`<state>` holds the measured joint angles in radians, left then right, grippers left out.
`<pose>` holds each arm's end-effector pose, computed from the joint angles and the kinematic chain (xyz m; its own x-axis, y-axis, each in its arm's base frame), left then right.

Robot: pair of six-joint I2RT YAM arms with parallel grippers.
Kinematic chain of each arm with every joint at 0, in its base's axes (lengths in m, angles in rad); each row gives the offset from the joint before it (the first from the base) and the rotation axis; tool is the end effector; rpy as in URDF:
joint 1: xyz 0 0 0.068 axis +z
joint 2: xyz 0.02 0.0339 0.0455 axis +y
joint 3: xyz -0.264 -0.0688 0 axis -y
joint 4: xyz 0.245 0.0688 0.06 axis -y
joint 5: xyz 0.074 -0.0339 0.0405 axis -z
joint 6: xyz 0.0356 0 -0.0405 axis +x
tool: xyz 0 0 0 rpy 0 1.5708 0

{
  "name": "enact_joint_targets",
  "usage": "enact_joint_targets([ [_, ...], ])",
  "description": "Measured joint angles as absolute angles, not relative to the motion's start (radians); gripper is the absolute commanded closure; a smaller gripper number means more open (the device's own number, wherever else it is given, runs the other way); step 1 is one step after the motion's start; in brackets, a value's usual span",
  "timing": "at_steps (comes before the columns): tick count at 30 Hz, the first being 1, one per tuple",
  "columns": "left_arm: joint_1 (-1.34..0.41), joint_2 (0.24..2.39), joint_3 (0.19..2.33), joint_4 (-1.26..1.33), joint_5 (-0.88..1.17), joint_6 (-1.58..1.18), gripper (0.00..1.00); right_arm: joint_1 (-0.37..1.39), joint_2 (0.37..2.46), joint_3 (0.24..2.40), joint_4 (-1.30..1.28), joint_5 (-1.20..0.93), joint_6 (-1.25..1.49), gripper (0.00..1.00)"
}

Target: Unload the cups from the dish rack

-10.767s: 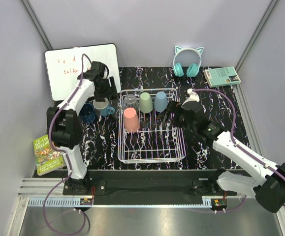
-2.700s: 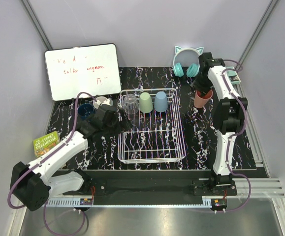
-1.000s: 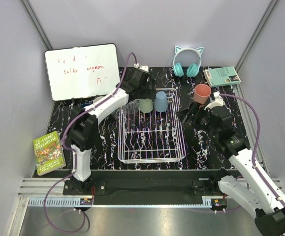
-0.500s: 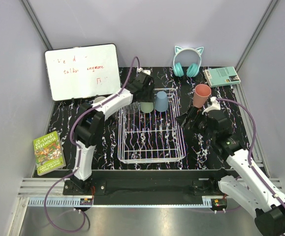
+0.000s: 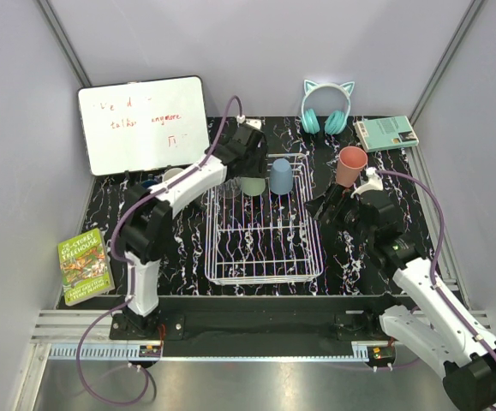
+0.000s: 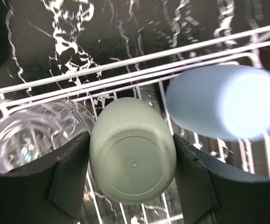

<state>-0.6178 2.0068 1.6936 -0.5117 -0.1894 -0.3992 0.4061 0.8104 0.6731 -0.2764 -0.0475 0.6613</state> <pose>0.3764 -0.2593 0.2544 -0.7323 0.0521 -0.6790 0.1955 0.9712 -0.1364 0.1732 0.0763 0.2866 -0.5583 0.4277 -0.7109 -0.1161 0.8082 0.5774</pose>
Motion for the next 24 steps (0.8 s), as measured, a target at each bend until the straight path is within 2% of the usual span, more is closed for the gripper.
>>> enact_joint_targets([
  [8, -0.638, 1.79, 1.695, -0.529, -0.191, -0.389, 1.0, 0.406, 0.8, 0.673, -0.274, -0.049, 0.672, 0.0],
  [11, -0.636, 1.694, 1.677, -0.5, -0.13, -0.402, 1.0, 0.406, 0.796, 0.673, -0.261, -0.086, 0.687, 0.02],
  [15, -0.632, 1.523, 1.489, -0.333, 0.027, -0.461, 1.0, 0.406, 0.769, 0.653, -0.184, -0.171, 0.72, 0.13],
  [19, -0.632, 1.416, 1.285, -0.139, 0.231, -0.564, 1.0, 0.406, 0.72, 0.636, -0.104, -0.253, 0.764, 0.14],
  [24, -0.634, 1.411, 1.14, 0.057, 0.407, -0.702, 1.0, 0.406, 0.699, 0.635, -0.025, -0.328, 0.8, 0.14],
])
